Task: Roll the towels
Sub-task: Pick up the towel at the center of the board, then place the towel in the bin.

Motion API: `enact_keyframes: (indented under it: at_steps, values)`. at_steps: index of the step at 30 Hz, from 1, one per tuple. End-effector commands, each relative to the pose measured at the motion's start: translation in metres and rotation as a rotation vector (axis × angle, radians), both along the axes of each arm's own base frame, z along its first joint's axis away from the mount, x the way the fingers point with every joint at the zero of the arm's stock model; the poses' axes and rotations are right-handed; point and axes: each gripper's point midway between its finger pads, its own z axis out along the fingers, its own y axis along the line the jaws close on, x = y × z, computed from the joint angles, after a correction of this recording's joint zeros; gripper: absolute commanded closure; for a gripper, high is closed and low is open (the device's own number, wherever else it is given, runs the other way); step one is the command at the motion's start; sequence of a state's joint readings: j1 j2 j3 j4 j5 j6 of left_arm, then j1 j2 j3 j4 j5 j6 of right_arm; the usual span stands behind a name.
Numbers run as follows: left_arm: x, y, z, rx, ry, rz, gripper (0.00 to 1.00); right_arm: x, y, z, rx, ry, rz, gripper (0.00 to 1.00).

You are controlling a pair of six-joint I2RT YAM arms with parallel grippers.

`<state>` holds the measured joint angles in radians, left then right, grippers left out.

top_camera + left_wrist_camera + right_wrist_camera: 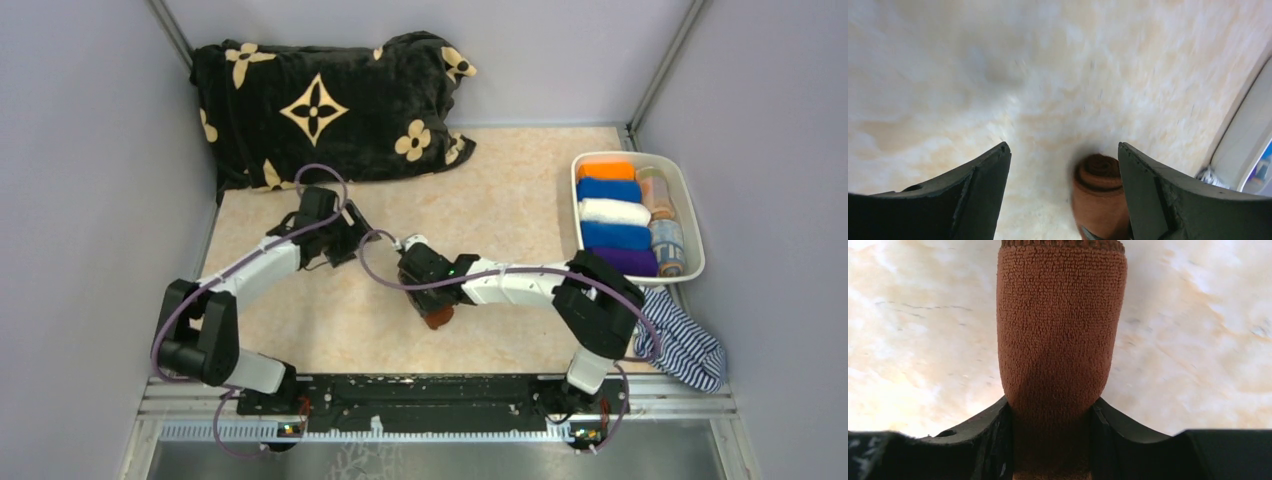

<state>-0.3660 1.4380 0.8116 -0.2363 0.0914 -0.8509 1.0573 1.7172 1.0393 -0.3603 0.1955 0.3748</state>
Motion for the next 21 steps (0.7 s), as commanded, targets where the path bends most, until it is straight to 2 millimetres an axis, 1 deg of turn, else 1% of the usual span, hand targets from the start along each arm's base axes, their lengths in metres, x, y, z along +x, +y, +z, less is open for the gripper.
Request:
enact_keyframes:
  at_steps: [1,3,4,7,8,9,11,12,14,16,17,21]
  values:
    - [0.023,0.04,0.032,0.092,-0.063,0.008,0.15,0.011,-0.029,0.037,0.055,-0.002,-0.132,1.0]
    - [0.03,0.055,0.05,0.119,-0.106,0.019,0.15,0.026,-0.042,0.06,0.077,-0.068,-0.212,1.0]
    - [0.033,0.063,0.058,0.137,-0.127,0.021,0.15,0.033,-0.049,0.078,0.103,-0.11,-0.265,1.0]
    - [0.039,0.082,0.079,0.194,-0.195,0.026,0.14,0.056,-0.084,0.121,0.138,-0.226,-0.444,1.0]
    - [0.039,0.086,0.085,0.213,-0.22,0.009,0.14,0.065,-0.102,0.136,0.138,-0.281,-0.534,1.0]
    - [0.039,0.089,0.089,0.229,-0.235,-0.004,0.14,0.069,-0.12,0.151,0.145,-0.319,-0.618,1.0]
    - [0.039,0.094,0.096,0.264,-0.263,-0.033,0.14,0.076,-0.157,0.173,0.159,-0.373,-0.77,1.0]
    - [0.038,0.097,0.097,0.283,-0.267,-0.042,0.14,0.081,-0.172,0.182,0.179,-0.387,-0.822,1.0]
    - [0.038,0.102,0.097,0.319,-0.271,-0.05,0.13,0.088,-0.201,0.194,0.207,-0.394,-0.909,1.0]
    - [0.036,0.104,0.095,0.328,-0.268,-0.055,0.13,0.094,-0.231,0.199,0.209,-0.389,-1.005,1.0]
    - [0.035,0.101,0.093,0.318,-0.271,-0.068,0.13,0.097,-0.247,0.2,0.199,-0.384,-1.061,1.0]
    - [0.034,0.098,0.084,0.307,-0.254,-0.096,0.12,0.102,-0.307,0.192,0.1,-0.337,-1.273,1.0]
